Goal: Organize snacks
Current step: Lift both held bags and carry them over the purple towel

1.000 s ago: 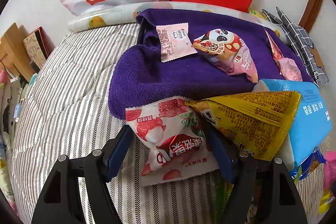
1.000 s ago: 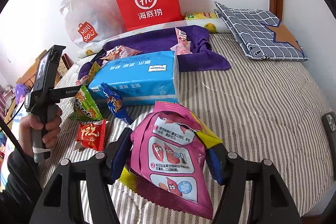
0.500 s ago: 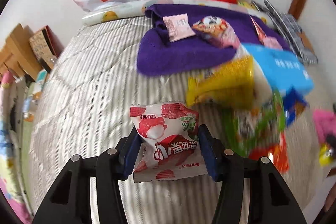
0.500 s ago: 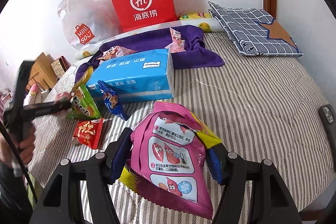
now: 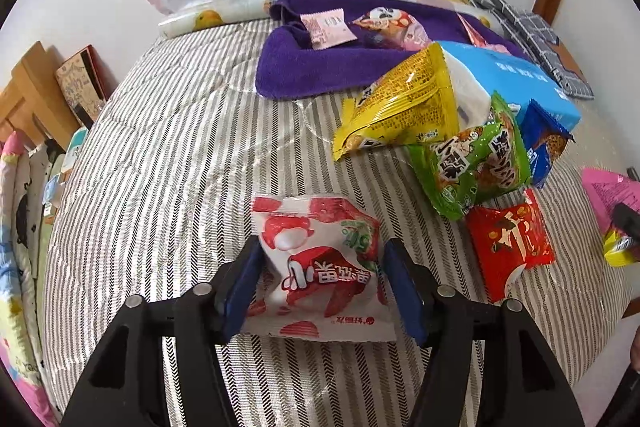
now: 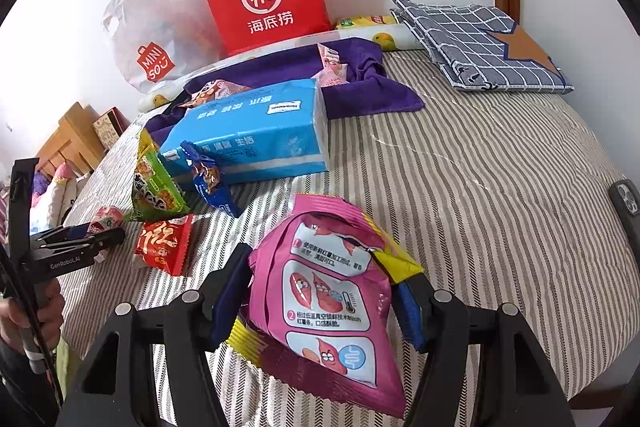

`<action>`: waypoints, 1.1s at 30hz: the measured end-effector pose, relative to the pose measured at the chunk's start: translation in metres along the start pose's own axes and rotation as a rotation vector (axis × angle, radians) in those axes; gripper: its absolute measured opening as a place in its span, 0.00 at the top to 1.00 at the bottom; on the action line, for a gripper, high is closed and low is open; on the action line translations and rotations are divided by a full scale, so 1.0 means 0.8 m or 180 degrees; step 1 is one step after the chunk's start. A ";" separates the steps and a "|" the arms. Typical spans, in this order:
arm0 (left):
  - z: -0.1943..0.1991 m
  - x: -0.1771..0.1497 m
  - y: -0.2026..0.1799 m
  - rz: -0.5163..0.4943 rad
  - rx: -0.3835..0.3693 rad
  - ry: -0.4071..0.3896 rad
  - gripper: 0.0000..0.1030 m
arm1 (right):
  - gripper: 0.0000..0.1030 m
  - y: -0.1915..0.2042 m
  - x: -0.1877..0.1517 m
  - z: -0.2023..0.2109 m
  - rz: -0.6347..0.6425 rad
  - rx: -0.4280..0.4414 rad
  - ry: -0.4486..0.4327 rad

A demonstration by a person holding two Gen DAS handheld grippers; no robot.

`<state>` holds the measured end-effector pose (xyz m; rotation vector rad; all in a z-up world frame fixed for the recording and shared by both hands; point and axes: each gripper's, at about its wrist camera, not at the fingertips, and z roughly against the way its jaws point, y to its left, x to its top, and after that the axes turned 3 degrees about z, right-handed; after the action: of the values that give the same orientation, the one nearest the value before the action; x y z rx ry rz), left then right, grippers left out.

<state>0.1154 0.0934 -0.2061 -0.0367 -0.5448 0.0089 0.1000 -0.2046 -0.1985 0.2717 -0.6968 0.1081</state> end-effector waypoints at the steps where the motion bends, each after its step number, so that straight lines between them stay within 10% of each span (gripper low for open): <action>1: 0.001 -0.001 0.001 0.0019 0.0005 -0.0034 0.46 | 0.39 0.000 -0.001 0.000 0.0000 -0.0002 -0.0002; 33: 0.003 -0.009 0.001 0.0028 -0.0046 -0.0209 0.46 | 0.39 0.003 -0.018 -0.020 0.0034 -0.0043 0.0092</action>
<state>0.1081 0.0944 -0.2078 -0.0530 -0.6104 0.0146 0.0982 -0.1981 -0.2189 0.2531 -0.6699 0.1172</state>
